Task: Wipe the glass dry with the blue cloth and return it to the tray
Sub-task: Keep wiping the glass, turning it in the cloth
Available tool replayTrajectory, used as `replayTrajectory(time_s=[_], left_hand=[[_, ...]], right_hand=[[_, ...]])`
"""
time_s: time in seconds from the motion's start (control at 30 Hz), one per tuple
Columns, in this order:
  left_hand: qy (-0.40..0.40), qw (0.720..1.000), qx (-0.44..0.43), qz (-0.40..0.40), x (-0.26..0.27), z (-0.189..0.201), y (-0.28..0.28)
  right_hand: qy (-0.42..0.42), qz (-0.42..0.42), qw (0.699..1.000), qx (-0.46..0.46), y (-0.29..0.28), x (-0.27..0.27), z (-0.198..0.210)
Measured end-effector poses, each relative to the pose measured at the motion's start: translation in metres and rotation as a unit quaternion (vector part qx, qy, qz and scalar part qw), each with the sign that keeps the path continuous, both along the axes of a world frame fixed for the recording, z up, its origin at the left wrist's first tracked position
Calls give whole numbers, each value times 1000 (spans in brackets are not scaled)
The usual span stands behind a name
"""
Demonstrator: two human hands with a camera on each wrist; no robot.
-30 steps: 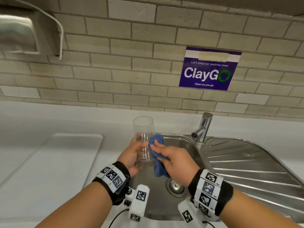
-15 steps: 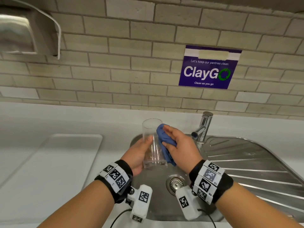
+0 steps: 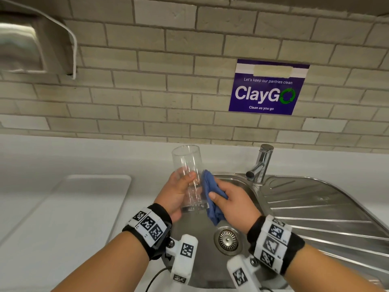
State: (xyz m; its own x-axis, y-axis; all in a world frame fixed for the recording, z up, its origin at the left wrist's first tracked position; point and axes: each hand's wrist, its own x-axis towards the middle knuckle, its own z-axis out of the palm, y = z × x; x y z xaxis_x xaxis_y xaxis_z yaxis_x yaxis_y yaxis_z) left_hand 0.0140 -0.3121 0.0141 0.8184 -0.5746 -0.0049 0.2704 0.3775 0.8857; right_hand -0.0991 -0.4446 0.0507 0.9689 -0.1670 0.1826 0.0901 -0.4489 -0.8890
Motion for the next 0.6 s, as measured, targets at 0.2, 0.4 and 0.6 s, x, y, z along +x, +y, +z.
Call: replayTrajectory(time_s=[0.2, 0.4, 0.6], left_hand=[[-40, 996, -35, 68, -9, 1, -2], [-113, 991, -55, 39, -17, 7, -13], [-140, 989, -24, 43, -24, -1, -16]], right_hand=[[64, -3, 987, 148, -2, -3, -22], [82, 35, 878, 470, -15, 1, -24], [132, -19, 884, 449, -17, -3, -28]])
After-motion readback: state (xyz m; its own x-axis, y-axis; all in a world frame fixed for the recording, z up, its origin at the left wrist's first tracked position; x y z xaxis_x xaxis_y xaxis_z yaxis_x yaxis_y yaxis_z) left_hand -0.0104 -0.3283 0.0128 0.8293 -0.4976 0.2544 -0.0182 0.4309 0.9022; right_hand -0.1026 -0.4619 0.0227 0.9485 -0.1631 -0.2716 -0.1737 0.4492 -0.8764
